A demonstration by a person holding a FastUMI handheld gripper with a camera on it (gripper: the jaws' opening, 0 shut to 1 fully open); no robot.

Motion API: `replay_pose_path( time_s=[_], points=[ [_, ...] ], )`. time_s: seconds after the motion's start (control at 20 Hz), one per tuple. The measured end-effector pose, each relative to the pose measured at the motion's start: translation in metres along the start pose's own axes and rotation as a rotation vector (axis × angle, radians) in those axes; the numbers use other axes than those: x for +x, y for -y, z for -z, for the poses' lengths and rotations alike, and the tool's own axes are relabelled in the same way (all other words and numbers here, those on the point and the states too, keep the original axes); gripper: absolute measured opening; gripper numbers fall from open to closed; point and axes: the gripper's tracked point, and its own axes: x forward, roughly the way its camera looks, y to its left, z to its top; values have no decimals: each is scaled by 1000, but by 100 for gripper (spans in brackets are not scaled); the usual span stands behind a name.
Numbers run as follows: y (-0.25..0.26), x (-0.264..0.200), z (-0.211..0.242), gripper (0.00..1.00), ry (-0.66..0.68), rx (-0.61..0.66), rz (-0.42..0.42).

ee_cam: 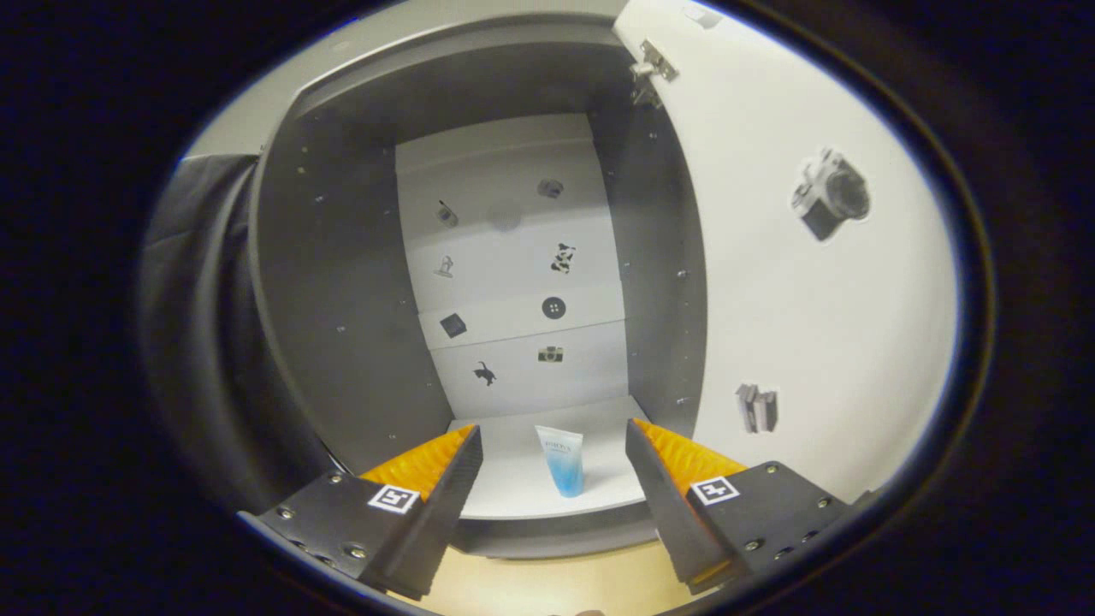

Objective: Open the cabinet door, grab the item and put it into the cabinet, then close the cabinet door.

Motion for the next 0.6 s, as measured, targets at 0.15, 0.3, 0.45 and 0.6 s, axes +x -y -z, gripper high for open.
replay_pose_path(
  time_s=[0.15, 0.3, 0.45, 0.6],
  points=[
    [-2, -34, 2, 99, 48, -45, 22],
    [0, -65, 7, 99, 80, -82, 52],
    [4, -97, 11, 99, 107, -109, 78],
    [12, -132, 16, 99, 131, -116, 120]
  ],
)
